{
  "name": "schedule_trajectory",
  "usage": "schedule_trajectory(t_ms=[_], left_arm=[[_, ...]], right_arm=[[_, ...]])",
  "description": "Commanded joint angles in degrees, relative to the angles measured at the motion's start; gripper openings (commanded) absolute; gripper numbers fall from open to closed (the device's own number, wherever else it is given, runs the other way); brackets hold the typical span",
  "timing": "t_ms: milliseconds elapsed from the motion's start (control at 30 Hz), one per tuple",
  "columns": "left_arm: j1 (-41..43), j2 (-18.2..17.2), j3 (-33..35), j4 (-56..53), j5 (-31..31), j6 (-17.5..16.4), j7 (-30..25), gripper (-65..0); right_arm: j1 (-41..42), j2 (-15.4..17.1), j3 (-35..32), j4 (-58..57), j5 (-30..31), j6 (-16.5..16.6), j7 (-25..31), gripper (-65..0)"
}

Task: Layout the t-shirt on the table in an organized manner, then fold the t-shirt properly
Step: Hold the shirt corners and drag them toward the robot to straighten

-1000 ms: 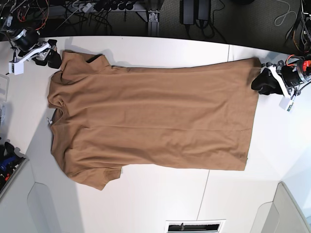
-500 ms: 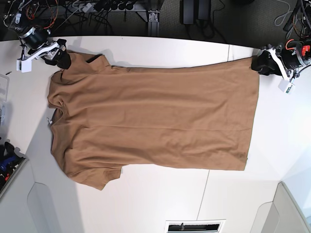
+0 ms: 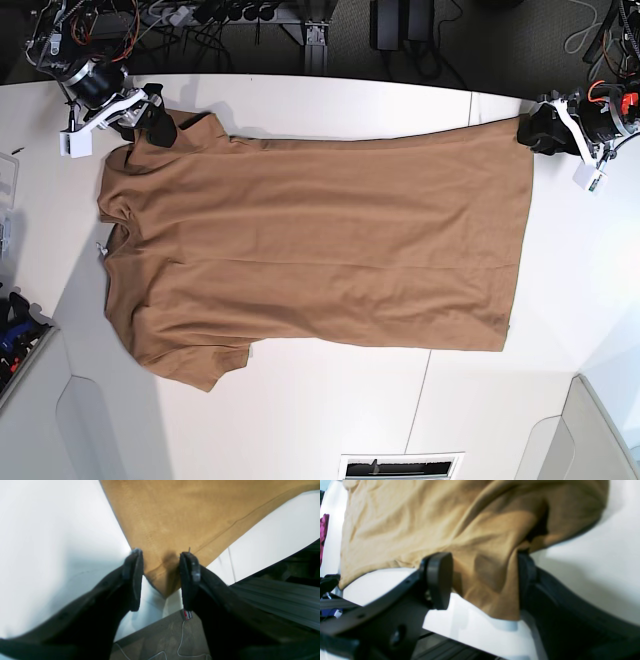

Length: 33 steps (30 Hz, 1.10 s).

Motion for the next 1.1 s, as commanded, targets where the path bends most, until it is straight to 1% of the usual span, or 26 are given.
schedule_trajectory(t_ms=[0,33,67,100,200,233,267,300,433,567,667,767,833,900,1000,1067], left_arm=[[0.0,-1.1,-0.6,0.7,-0.4,-0.5,-0.3,-37.9],[0.0,-1.1,-0.6,0.7,-0.4,-0.5,-0.3,-37.9],[0.0,-1.1,-0.6,0.7,-0.3,-0.5,-0.3,-37.9],[0.0,-1.1,-0.6,0.7,-0.3,-0.5,-0.3,-37.9],[0.0,-1.1,-0.6,0.7,-0.3,-0.5,-0.3,-37.9],[0.0,-1.1,-0.6,0.7,-0.3,-0.5,-0.3,-37.9],[0.0,-1.1,-0.6,0.7,-0.4,-0.5,-0.3,-38.3],[0.1,-1.1,-0.6,0.7,-0.4,-0.5,-0.3,-40.2],[1.3,-1.1,-0.5,0.7,-0.7,-0.5,-0.3,-55.3],[3.3,-1.1,-0.5,0.7,-2.3,-0.5,-0.8,-64.9],[3.8,-1.1,-0.5,0.7,-2.5,-0.5,-2.0,-65.0],[3.5,-1.1,-0.7,0.7,-2.5,-0.5,-4.3,-65.0],[3.3,-1.1,-1.2,1.0,-2.5,-0.5,-4.3,-65.0],[3.4,-1.1,-2.0,2.6,-2.4,-0.5,-3.5,-65.0],[3.4,-1.2,-2.6,6.5,-2.5,-0.5,-0.2,-65.0],[3.7,-1.2,-3.0,9.7,-2.5,-0.5,0.6,-65.0]], right_arm=[[0.1,0.6,0.0,0.9,0.2,0.4,0.2,-28.6],[0.1,0.6,-0.1,0.9,0.2,0.4,0.5,-29.6],[0.1,0.6,-0.1,0.9,0.2,0.4,0.5,-33.7],[0.1,0.6,-0.1,0.9,0.2,0.4,0.5,-39.1],[0.1,0.6,0.0,0.9,0.2,0.4,0.4,-57.9],[0.1,0.6,0.0,0.9,0.2,0.4,0.4,-62.9],[0.1,0.6,0.0,0.9,0.2,0.4,0.4,-65.0],[0.1,0.6,0.0,0.9,0.2,0.4,0.4,-65.0],[0.1,0.6,0.0,0.9,0.2,0.4,0.4,-65.0],[0.1,0.6,0.0,0.9,0.2,0.4,0.4,-65.0],[0.1,0.6,0.0,0.9,0.3,0.4,0.4,-65.0],[0.1,0.6,0.0,1.0,0.3,0.4,-0.1,-65.0],[0.1,0.6,0.4,1.4,0.3,0.5,-0.3,-65.0],[0.1,0.6,1.6,2.4,0.3,0.9,-0.9,-65.0],[-0.2,0.6,4.4,5.4,0.3,0.8,-1.6,-65.0],[-0.8,0.6,6.5,7.8,0.9,0.8,-1.8,-65.0]])
